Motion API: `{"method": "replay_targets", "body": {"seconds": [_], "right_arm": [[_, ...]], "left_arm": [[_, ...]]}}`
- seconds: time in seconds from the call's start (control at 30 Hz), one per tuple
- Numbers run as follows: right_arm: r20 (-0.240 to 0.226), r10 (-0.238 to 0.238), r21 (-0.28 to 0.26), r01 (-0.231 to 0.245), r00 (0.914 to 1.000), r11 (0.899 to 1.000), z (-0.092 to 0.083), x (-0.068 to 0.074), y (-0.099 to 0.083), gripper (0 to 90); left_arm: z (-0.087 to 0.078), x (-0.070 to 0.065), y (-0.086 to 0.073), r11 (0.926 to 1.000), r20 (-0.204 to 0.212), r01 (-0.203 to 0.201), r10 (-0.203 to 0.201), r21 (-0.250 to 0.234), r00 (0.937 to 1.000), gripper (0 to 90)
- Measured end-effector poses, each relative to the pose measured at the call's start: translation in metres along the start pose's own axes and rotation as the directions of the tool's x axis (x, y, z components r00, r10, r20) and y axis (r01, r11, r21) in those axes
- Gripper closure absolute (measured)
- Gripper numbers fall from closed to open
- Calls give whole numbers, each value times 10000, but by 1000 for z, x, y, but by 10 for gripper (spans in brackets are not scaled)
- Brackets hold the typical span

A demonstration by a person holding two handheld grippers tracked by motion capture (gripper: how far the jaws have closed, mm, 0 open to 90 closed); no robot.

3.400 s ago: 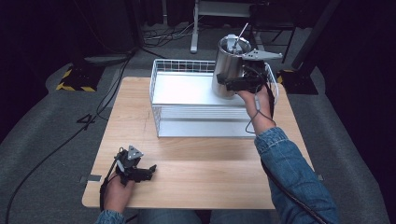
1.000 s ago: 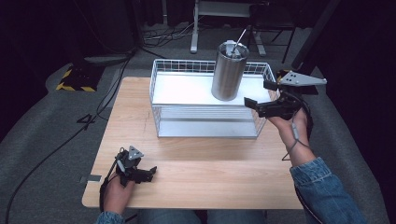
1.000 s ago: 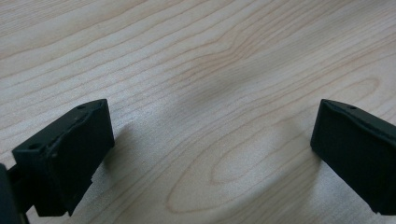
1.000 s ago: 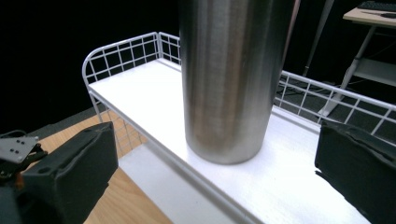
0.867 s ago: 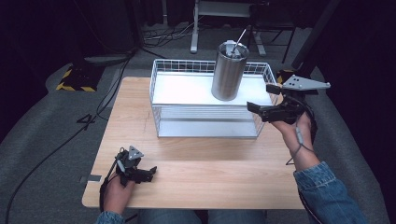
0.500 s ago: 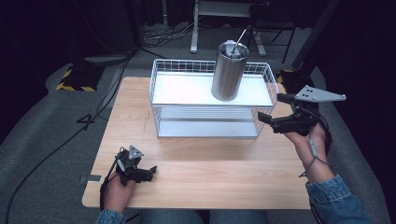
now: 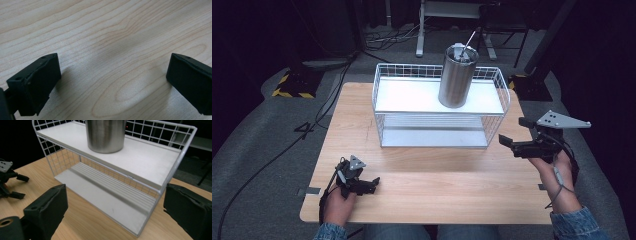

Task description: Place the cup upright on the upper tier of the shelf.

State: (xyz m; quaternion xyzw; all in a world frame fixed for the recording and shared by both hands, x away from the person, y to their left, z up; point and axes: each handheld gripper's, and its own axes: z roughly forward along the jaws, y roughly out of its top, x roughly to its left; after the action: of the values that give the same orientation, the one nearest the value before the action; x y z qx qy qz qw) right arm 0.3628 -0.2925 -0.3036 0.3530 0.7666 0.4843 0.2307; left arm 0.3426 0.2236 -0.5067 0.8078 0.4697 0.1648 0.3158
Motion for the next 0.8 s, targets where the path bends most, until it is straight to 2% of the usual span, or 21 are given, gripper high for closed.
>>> {"method": "replay_targets", "body": {"seconds": [0.17, 0.33, 0.63, 0.8], "right_arm": [[73, 69, 370, -71, 9999, 9993, 0, 1, -13, 52], [14, 352, 612, -352, 9994, 9975, 1, 0, -29, 51], [31, 636, 1055, -635, 9980, 9924, 11, 1, -53, 52], [229, 755, 1380, -780, 9969, 9874, 19, 2, -67, 63]], "left_arm": [[0, 0, 0, 10000, 0, -8, 8, -8, 10000, 0], [0, 0, 0, 10000, -2, 4, -4, -10, 10000, 0], [0, 0, 0, 10000, 2, 0, 0, -6, 10000, 0], [0, 0, 0, 10000, -6, -30, 30, -17, 10000, 0]]}}
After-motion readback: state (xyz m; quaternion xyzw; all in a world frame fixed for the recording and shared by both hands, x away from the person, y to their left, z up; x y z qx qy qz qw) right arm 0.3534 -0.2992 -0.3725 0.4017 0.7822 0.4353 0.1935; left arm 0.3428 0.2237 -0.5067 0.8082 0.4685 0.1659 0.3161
